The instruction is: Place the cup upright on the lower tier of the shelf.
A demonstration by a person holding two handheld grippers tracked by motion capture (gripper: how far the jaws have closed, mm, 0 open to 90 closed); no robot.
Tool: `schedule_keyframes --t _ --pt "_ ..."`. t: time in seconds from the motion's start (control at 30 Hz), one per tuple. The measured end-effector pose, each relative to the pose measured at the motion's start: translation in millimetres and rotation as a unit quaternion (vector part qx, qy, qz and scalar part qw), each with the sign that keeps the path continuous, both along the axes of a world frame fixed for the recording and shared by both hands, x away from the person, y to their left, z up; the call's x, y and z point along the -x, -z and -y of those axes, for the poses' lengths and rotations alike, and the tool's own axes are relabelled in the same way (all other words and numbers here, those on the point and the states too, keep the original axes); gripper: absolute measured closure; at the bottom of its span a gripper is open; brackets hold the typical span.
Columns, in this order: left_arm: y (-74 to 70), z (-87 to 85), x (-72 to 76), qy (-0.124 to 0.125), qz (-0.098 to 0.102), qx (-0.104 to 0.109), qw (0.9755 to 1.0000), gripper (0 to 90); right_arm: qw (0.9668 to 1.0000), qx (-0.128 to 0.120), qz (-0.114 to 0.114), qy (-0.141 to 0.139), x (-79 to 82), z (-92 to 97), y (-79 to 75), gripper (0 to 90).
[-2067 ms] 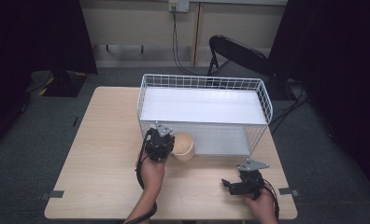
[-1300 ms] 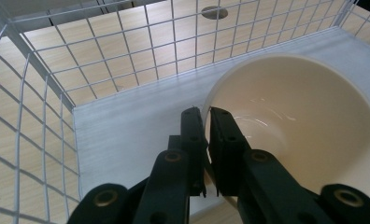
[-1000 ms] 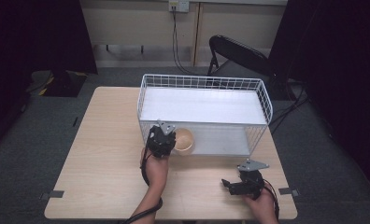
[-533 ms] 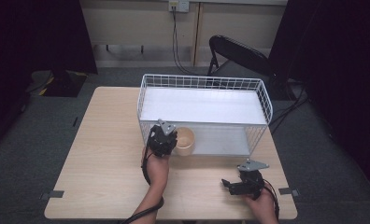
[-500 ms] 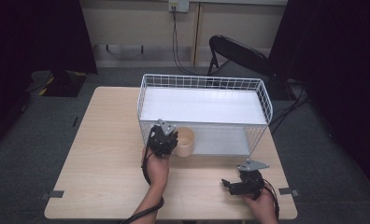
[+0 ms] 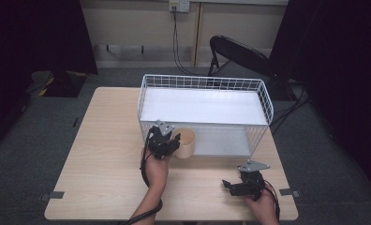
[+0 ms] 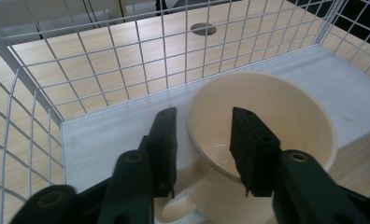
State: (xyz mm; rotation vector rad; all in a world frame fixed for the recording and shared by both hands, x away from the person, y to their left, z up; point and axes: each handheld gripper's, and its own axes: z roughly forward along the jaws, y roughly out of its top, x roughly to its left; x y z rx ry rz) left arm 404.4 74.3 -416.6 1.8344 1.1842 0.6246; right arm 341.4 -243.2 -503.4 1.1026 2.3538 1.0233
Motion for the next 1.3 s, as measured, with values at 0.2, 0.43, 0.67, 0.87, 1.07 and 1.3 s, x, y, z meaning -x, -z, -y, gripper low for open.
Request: schedule_keyframes --t 0.2,0.43,0.67,0.87,1.07,1.3 --pt "-6.8 -1.8 5.0 0.015 0.0 0.009 0.9998 47.2 1.0 0.0 0.0 0.0 0.0 0.0 0.0 11.5" --pt "-11.6 -0.2 19.7 0.033 0.008 -0.006 0.9994 42.6 1.0 0.0 0.0 0.002 0.4 -0.1 0.0 11.5" --pt "-9.2 0.0 29.2 0.039 0.006 -0.007 0.9992 42.0 1.0 0.0 0.0 0.003 0.5 -0.2 0.0 11.5" --pt "-1.3 -0.1 38.4 0.042 0.004 -0.003 0.9991 42.6 1.0 0.0 0.0 0.003 0.5 -0.2 0.0 11.5" --pt "9.1 6.2 40.9 0.042 -0.003 0.002 0.9991 43.1 1.0 0.0 0.0 0.003 0.5 -0.2 0.0 11.5" --pt "18.9 10.1 39.6 0.042 -0.014 0.001 0.999 43.4 1.0 0.0 0.0 0.003 0.5 -0.2 0.0 11.5"
